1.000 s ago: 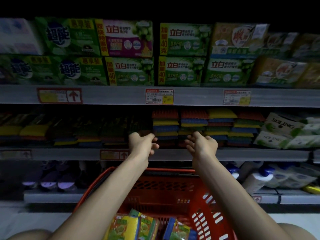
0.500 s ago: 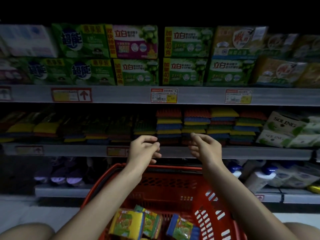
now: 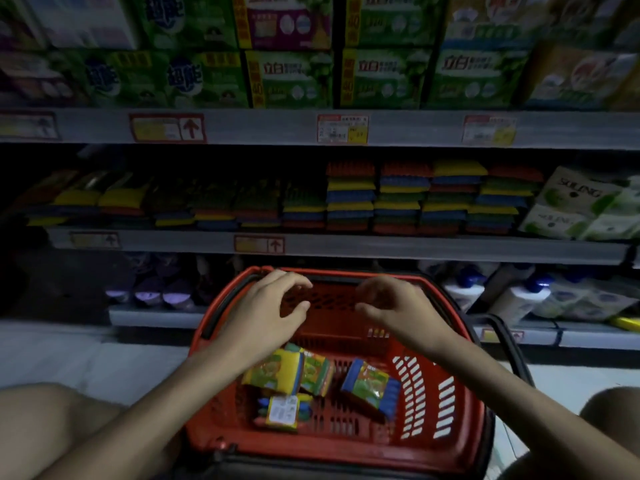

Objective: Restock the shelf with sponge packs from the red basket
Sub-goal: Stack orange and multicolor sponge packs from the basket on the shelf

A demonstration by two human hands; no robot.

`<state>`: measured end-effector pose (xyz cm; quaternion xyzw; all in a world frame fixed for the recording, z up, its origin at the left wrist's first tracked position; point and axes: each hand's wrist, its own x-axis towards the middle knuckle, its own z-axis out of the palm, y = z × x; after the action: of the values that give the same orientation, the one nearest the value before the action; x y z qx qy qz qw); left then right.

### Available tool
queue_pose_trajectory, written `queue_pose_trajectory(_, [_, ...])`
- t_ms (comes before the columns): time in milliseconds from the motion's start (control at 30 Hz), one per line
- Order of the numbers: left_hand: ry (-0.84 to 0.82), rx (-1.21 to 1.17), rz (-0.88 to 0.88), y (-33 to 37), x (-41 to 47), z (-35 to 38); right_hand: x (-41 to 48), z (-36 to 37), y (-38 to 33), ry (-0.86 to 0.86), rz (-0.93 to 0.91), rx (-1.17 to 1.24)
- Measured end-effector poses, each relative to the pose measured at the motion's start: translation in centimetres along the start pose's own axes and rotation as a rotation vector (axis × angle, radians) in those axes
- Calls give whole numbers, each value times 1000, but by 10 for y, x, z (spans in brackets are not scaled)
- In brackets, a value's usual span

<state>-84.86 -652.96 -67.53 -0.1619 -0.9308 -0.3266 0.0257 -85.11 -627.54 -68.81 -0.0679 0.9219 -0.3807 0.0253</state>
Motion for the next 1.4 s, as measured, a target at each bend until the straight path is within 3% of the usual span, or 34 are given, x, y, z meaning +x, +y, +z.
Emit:
queue_pose_trajectory(167, [-116, 432, 58, -52, -39, 10, -22, 48, 56, -394, 54, -487])
queue_pose_trajectory(400, [-286, 764, 128, -111, -68, 15, -34, 92, 85, -651, 207, -504])
queue_pose_trajectory(567, [-321, 831, 132, -128, -71, 22, -13, 146, 81, -669, 245, -410])
queue_pose_trajectory(733, [-339, 802, 123, -133, -71, 27, 40, 208, 57, -493, 305, -157])
queue_pose_trajectory(933, [-277, 785, 129, -136, -71, 30, 55, 263, 56, -550, 312, -271])
queue_pose_trajectory(1067, [-265, 805, 143, -138, -71, 31, 45, 265, 59, -474, 336, -124])
queue_pose_trajectory(1267, [-197, 777, 156, -139, -71, 32, 39, 215, 54, -325, -85, -293])
queue_pose_trajectory(1400, [-146, 597, 165, -131, -67, 31, 30, 166, 50, -187, -451, -440])
